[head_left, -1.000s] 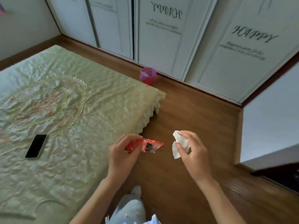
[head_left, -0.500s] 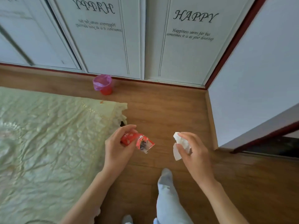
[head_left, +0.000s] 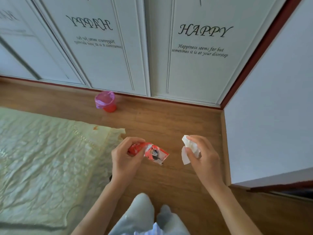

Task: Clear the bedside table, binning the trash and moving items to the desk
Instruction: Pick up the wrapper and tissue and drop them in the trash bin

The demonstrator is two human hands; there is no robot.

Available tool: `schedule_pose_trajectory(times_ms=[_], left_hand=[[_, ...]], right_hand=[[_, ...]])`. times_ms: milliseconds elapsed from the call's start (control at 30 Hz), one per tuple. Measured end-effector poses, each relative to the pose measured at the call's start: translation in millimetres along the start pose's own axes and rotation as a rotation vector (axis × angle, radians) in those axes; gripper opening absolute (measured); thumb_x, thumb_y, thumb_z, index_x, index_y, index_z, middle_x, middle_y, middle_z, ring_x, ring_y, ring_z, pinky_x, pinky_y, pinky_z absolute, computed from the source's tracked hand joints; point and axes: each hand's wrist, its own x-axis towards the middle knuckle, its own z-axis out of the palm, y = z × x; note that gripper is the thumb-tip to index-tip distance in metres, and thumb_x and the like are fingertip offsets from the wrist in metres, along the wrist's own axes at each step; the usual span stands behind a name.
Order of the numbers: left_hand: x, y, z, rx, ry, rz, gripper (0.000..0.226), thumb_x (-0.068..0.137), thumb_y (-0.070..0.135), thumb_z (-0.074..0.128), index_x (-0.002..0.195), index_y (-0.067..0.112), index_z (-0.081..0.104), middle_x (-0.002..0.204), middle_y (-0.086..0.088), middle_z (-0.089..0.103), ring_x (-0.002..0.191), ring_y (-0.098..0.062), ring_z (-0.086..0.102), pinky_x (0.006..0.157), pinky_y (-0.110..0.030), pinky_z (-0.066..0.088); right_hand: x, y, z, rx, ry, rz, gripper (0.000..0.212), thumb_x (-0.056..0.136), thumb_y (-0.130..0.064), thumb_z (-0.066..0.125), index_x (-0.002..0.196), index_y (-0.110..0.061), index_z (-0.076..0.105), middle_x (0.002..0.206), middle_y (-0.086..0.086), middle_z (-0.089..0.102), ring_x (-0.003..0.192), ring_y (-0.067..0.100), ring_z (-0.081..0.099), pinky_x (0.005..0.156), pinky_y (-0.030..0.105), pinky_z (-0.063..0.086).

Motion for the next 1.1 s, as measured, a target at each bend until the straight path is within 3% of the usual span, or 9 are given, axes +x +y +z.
schedule_pose_trajectory(times_ms=[167, 367, 533, 667, 733, 800, 867, 967, 1100], left_hand=[[60.9, -11.7, 30.7, -0.023, 0.006, -0.037, 0.029, 0.071, -0.003, 0.078, 0.086, 0.022, 0.07, 0.086, 0.013, 0.069, 0.082, -0.004, 0.065, 0.073, -0.015, 0.051], [173.0, -44.1, 60.5, -0.047, 0.055, -0.067, 0.031, 0.073, 0.0, 0.077, 0.087, 0.028, 0.069, 0.086, 0.013, 0.069, 0.079, -0.009, 0.066, 0.071, -0.033, 0.056], [275.4, -62.0, 74.1, -0.026, 0.119, -0.015, 0.031, 0.073, -0.002, 0.077, 0.09, 0.022, 0.068, 0.088, 0.014, 0.068, 0.081, -0.007, 0.065, 0.074, -0.031, 0.056], [350.0, -77.0, 85.2, 0.027, 0.163, -0.016, 0.03, 0.072, -0.001, 0.078, 0.09, 0.021, 0.068, 0.087, 0.016, 0.068, 0.08, -0.004, 0.065, 0.072, -0.021, 0.055], [382.0, -87.3, 90.2, 0.048, 0.177, -0.028, 0.031, 0.072, 0.0, 0.078, 0.091, 0.021, 0.068, 0.088, 0.017, 0.067, 0.08, -0.003, 0.064, 0.072, -0.017, 0.054], [412.6, -101.6, 94.7, 0.055, 0.193, -0.048, 0.031, 0.072, 0.0, 0.077, 0.093, 0.021, 0.068, 0.086, 0.021, 0.067, 0.081, -0.004, 0.065, 0.072, -0.018, 0.054], [442.5, -115.0, 99.6, 0.06, 0.227, -0.075, 0.031, 0.073, -0.001, 0.077, 0.093, 0.021, 0.068, 0.087, 0.02, 0.068, 0.081, -0.005, 0.065, 0.072, -0.019, 0.054], [485.2, -133.8, 107.4, 0.094, 0.327, -0.127, 0.027, 0.073, -0.002, 0.077, 0.093, 0.015, 0.07, 0.088, 0.008, 0.07, 0.08, -0.01, 0.066, 0.072, -0.025, 0.055], [534.6, -150.5, 111.0, 0.132, 0.45, -0.196, 0.024, 0.072, 0.0, 0.077, 0.093, 0.011, 0.071, 0.09, -0.002, 0.071, 0.082, -0.015, 0.067, 0.074, -0.034, 0.057]], right_hand=[[67.5, 32.5, 12.2, -0.012, -0.003, 0.013, 0.04, 0.084, -0.019, 0.072, 0.12, -0.026, 0.056, 0.117, -0.021, 0.049, 0.099, 0.0, 0.054, 0.074, -0.004, 0.04], [186.3, 54.1, 48.4, -0.013, -0.051, -0.031, 0.037, 0.085, -0.019, 0.07, 0.12, -0.024, 0.057, 0.118, -0.016, 0.053, 0.103, 0.0, 0.052, 0.077, 0.006, 0.047], [298.7, 62.5, 78.1, -0.001, -0.09, -0.066, 0.036, 0.086, -0.019, 0.069, 0.121, -0.025, 0.057, 0.118, -0.014, 0.055, 0.103, 0.003, 0.054, 0.08, 0.016, 0.051], [378.4, 71.4, 98.9, 0.004, -0.092, -0.083, 0.032, 0.086, -0.016, 0.068, 0.117, -0.019, 0.06, 0.114, -0.007, 0.059, 0.1, 0.002, 0.052, 0.081, 0.005, 0.044], [414.8, 79.0, 110.6, 0.014, -0.12, -0.079, 0.031, 0.086, -0.017, 0.067, 0.116, -0.019, 0.06, 0.114, -0.006, 0.058, 0.1, 0.002, 0.052, 0.081, 0.007, 0.044], [452.5, 88.8, 125.7, 0.024, -0.169, -0.079, 0.031, 0.087, -0.019, 0.066, 0.117, -0.019, 0.059, 0.115, -0.006, 0.058, 0.1, 0.005, 0.054, 0.08, 0.014, 0.048], [493.3, 98.1, 142.7, 0.044, -0.211, -0.092, 0.031, 0.087, -0.019, 0.066, 0.118, -0.019, 0.059, 0.115, -0.003, 0.059, 0.1, 0.006, 0.055, 0.079, 0.01, 0.047], [556.9, 110.5, 169.6, 0.083, -0.288, -0.128, 0.033, 0.087, -0.019, 0.067, 0.119, -0.022, 0.058, 0.113, -0.009, 0.057, 0.099, 0.004, 0.055, 0.076, 0.014, 0.05], [638.5, 109.3, 199.9, 0.13, -0.373, -0.171, 0.031, 0.086, -0.018, 0.067, 0.117, -0.022, 0.06, 0.11, -0.008, 0.059, 0.097, 0.004, 0.056, 0.076, 0.004, 0.044]])
